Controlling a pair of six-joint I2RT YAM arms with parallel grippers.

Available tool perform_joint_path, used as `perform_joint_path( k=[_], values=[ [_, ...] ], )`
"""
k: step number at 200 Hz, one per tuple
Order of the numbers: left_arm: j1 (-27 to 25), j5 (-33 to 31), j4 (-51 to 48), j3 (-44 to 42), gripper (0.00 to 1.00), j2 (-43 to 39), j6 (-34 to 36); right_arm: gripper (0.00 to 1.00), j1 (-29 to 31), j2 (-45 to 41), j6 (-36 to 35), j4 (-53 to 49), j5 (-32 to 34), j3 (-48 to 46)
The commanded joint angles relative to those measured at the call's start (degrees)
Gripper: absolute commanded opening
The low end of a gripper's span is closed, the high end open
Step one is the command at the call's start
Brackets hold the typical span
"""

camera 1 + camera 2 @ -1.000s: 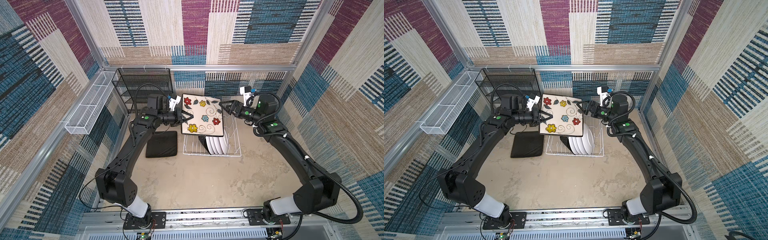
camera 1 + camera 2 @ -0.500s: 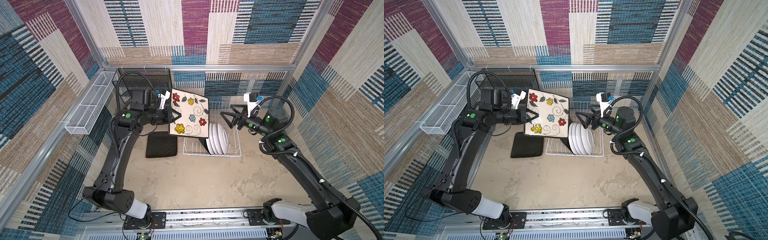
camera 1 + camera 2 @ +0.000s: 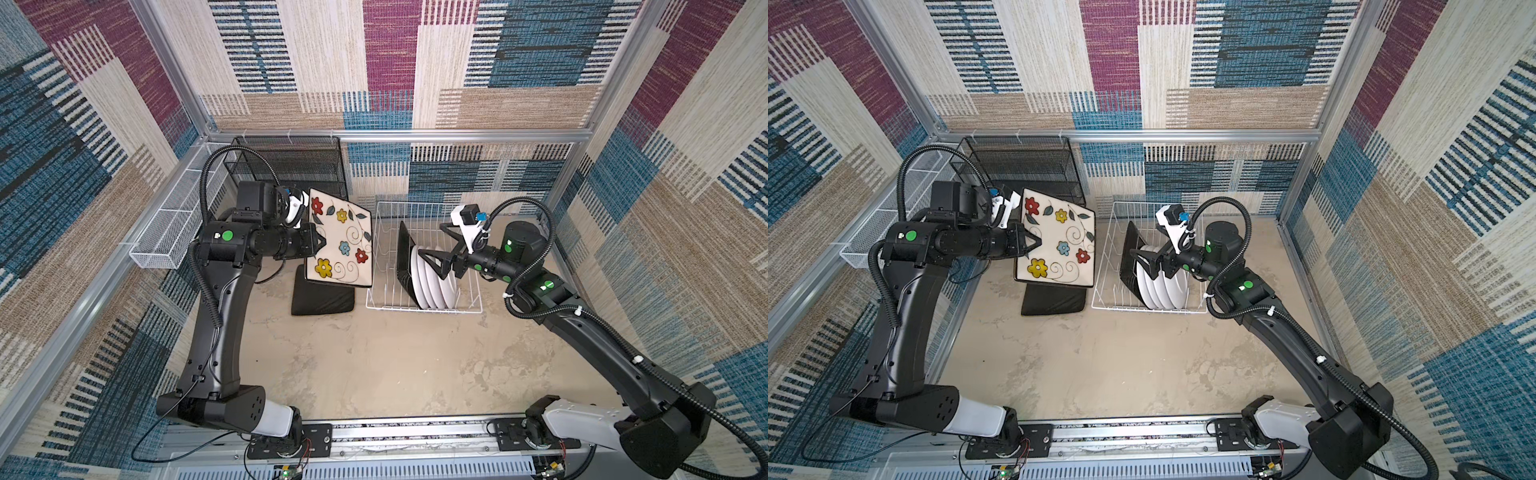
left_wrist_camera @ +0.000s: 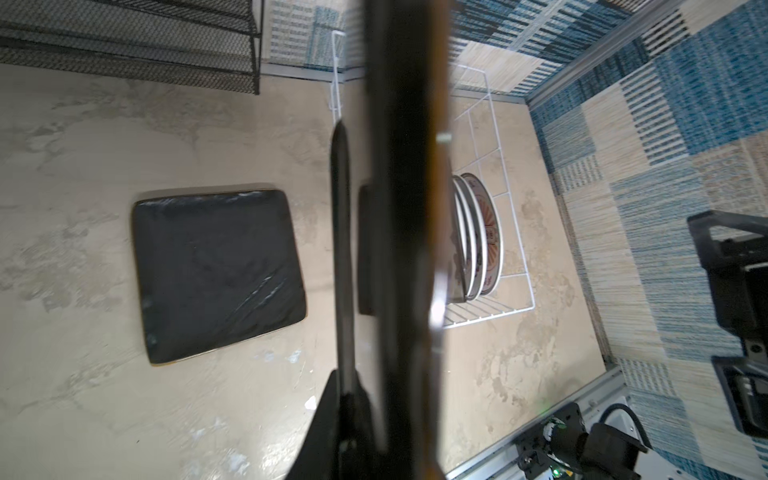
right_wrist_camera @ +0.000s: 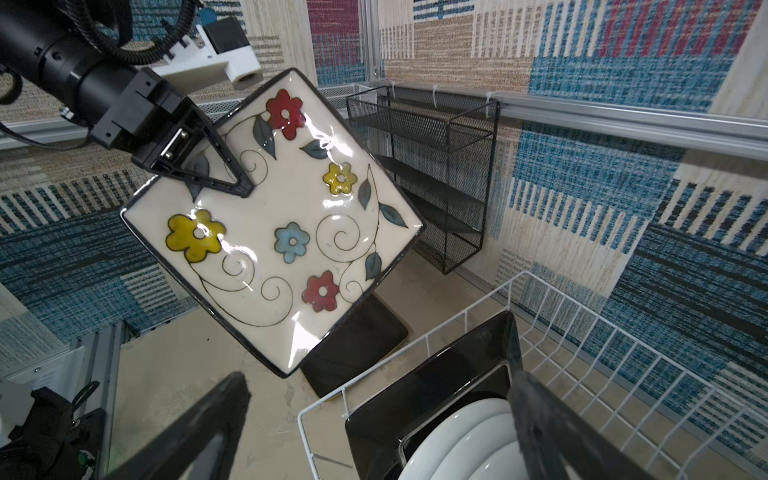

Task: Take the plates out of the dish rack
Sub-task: 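Carry the floral plate with the left gripper toward the black plates on the floor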

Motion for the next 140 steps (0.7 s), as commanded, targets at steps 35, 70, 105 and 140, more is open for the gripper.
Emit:
perform_joint_path(
  k=[35,70,105,140],
  values=[
    [3.4,-3.9,3.1,-3.7,0.00,-0.5,4.5,1.00,1.5,2.3,-5.7,-4.6,2.5,1.2],
    [5.0,-2.9,3.5,-5.4,0.00,1.5,6.3,1.00,2.0,4.4,-5.8,-6.3,2.6,2.4],
    [6.8,0.9,6.8,-9.7,0.00,3.1,7.3,1.00,2.1,5.6,-5.1,-7.5,2.6,3.1],
    [9.1,4.9,10.0,-12.9,0.00,5.2,7.5,1.00,2.1,5.7,-4.7,-7.8,2.7,3.3]
  ],
)
